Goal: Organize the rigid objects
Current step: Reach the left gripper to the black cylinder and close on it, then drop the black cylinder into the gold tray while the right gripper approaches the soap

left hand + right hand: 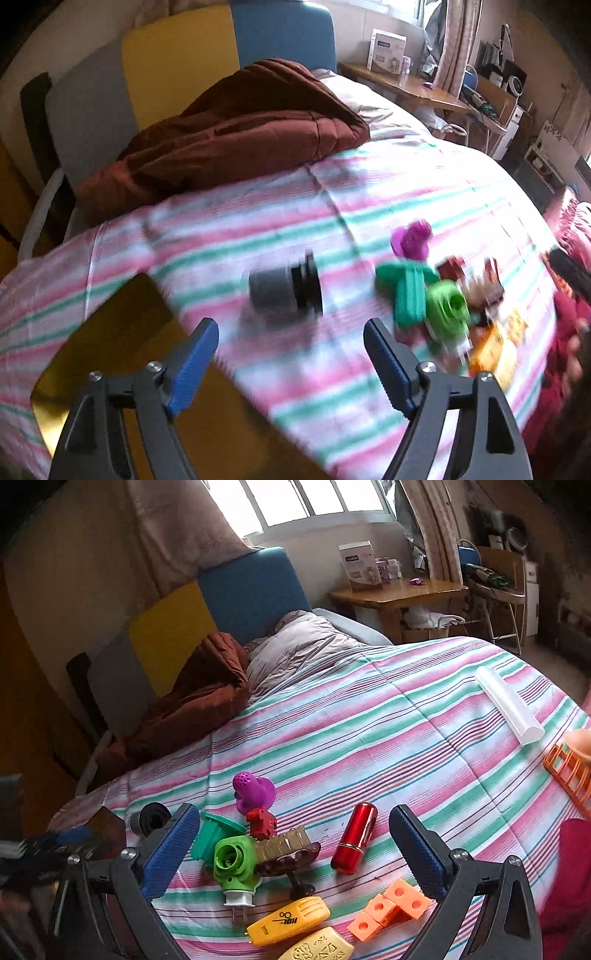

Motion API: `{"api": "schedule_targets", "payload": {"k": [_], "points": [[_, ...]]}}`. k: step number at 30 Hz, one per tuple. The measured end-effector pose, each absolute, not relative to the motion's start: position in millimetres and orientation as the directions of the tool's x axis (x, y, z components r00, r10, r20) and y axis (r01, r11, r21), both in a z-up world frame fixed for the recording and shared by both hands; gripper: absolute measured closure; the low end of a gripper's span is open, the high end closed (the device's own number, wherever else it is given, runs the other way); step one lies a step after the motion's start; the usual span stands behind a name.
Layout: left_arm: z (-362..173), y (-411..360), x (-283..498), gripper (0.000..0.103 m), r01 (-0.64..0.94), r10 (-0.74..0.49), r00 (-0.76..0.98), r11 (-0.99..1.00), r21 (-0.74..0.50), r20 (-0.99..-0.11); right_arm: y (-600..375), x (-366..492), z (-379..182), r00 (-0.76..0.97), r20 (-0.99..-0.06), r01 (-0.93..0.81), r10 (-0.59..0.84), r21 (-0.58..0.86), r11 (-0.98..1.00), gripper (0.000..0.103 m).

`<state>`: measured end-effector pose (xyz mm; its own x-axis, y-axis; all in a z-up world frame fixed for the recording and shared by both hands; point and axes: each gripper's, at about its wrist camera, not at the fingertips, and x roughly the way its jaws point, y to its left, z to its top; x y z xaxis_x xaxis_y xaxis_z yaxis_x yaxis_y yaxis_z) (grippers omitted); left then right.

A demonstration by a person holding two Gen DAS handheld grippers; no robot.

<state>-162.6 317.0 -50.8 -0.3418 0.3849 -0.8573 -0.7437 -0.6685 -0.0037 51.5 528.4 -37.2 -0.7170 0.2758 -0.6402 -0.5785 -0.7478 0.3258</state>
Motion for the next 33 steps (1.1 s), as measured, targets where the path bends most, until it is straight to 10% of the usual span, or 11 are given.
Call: {"api": "schedule_targets", "payload": {"k": [9, 11, 33], "points": [[-99.7, 361.4, -211.0, 0.017, -0.712, 0.251, -0.284, -0.702, 0.028, -0.926, 533.2, 54.2, -33.3, -0.737, -0.616, -0.571, 0.279, 0.344, -0.746, 0.000], [-111.0, 366.3, -212.3, 0.036, -0.714, 0.231, -0.253, -0.700, 0.020, -0.940, 535.1, 55.2, -33.2, -0.736, -0.617, -0.574, 0.279, 0.350, -0.740, 0.000], [-26.4, 218.0, -81.0, 0.036, -0.701, 0.506, -0.387, -0.705, -0.111, -0.771, 520.5, 25.2, -72.8, -0.600, -0.799, -0.436, -0.040, 0.368, -0.821, 0.007]]}}
